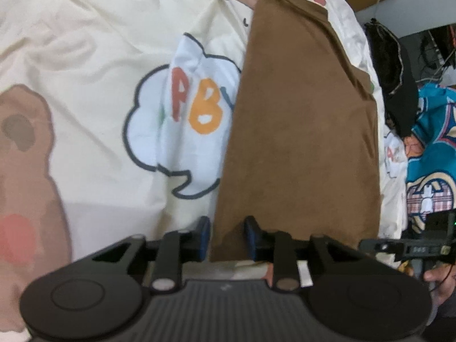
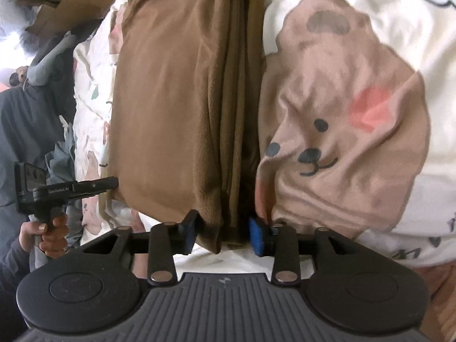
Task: Fold clothes
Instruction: 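Move both grippers along the folded brown shirt to its end, then pinch the end of the folded brown shirt with both grippers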
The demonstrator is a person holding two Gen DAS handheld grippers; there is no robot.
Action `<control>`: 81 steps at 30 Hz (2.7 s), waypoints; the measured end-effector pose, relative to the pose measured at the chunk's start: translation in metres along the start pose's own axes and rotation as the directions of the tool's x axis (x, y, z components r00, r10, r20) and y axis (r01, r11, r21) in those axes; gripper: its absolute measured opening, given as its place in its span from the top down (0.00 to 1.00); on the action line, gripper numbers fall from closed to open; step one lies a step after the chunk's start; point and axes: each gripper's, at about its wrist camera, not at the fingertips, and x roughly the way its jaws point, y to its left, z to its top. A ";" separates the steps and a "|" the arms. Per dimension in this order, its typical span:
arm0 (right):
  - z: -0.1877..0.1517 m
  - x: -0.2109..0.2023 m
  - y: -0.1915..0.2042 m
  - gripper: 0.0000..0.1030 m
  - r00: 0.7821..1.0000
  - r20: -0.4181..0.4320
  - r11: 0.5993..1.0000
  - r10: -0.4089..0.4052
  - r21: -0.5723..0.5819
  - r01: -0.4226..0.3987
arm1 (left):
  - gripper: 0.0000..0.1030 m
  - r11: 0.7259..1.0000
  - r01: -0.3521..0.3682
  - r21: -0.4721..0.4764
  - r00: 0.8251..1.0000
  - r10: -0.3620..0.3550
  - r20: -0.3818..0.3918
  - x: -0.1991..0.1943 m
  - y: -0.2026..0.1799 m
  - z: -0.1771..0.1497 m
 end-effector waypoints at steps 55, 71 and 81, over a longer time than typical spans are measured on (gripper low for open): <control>0.177 0.003 0.006 0.46 0.919 0.359 0.983 -0.164 -0.019 0.183 | 0.57 0.993 0.036 0.112 0.984 -0.054 0.170 0.015 -0.042 0.199; 0.177 -0.001 0.006 0.79 0.929 0.351 0.992 -0.117 0.003 0.124 | 0.49 0.977 0.121 0.176 0.979 -0.147 0.138 0.034 -0.041 0.196; 0.169 -0.013 0.017 0.84 0.913 0.397 0.992 -0.090 -0.042 0.117 | 0.78 0.978 0.154 0.139 0.974 -0.174 0.148 0.037 -0.031 0.195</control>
